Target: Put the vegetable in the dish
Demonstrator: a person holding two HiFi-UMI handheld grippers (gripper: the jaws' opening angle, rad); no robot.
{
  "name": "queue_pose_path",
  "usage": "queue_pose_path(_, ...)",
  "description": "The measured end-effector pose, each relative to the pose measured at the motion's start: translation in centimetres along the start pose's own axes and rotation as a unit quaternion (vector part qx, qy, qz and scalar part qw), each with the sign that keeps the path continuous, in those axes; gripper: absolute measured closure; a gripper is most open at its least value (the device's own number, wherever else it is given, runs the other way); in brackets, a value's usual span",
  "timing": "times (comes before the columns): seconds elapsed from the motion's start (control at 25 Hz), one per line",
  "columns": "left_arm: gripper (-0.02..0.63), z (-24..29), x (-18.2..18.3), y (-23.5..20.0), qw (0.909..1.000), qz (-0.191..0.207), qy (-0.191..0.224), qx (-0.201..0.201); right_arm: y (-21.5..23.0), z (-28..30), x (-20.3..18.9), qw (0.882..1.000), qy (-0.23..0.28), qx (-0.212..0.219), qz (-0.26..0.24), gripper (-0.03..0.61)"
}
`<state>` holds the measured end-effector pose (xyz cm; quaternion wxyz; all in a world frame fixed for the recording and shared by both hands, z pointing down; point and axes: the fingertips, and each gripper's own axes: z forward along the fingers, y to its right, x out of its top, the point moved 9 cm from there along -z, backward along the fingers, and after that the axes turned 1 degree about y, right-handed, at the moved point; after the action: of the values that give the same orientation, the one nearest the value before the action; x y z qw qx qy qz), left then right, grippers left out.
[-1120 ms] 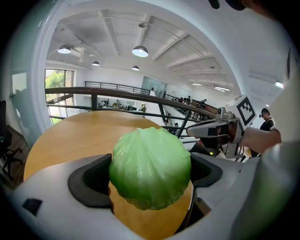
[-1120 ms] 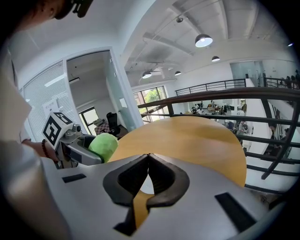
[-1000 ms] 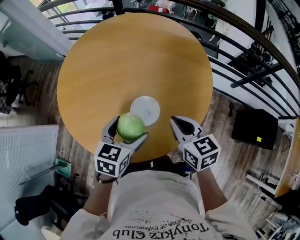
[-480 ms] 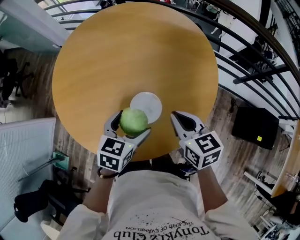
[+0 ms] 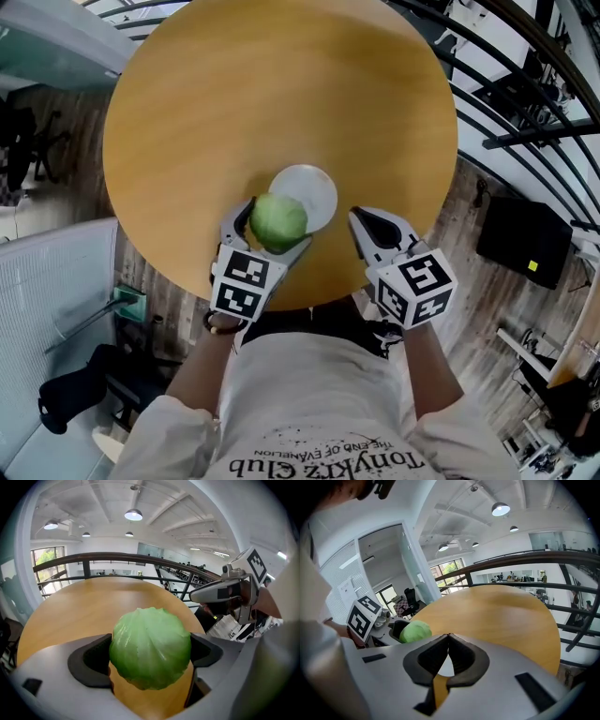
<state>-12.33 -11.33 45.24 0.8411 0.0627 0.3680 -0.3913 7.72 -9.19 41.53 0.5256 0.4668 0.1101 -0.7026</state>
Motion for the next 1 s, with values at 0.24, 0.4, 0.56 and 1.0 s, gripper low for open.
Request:
queue_pose_path(0.24, 0.126, 2.9, 0.0, -0.3, 0.9996, 0.008, -0.025, -0.007, 1.0, 0.3, -0.5, 1.0, 0.0, -0.006, 0.011, 0.555)
queue_pose_path(0.4, 0.126, 4.6, 0.0, -0.4, 0.9987, 0.024, -0.045, -0.007, 1.4, 0.3, -0.7, 1.0, 0.003, -0.007, 0.018, 0.555)
queue_pose_path(0.56, 0.126, 6.2, -0.2, 0.3, 0.997, 0.04, -0.066, -0.009, 2.0, 0.1, -1.5, 1.0, 0.001, -0.01, 0.029, 0.555)
queue_pose_path(1.0, 0.126, 10.8, -1.0, -0.1, 0.9916, 0.069, -0.109, -0.009, 3.3, 0.0, -3.0, 0.999, -0.006, -0.011, 0.047, 0.555)
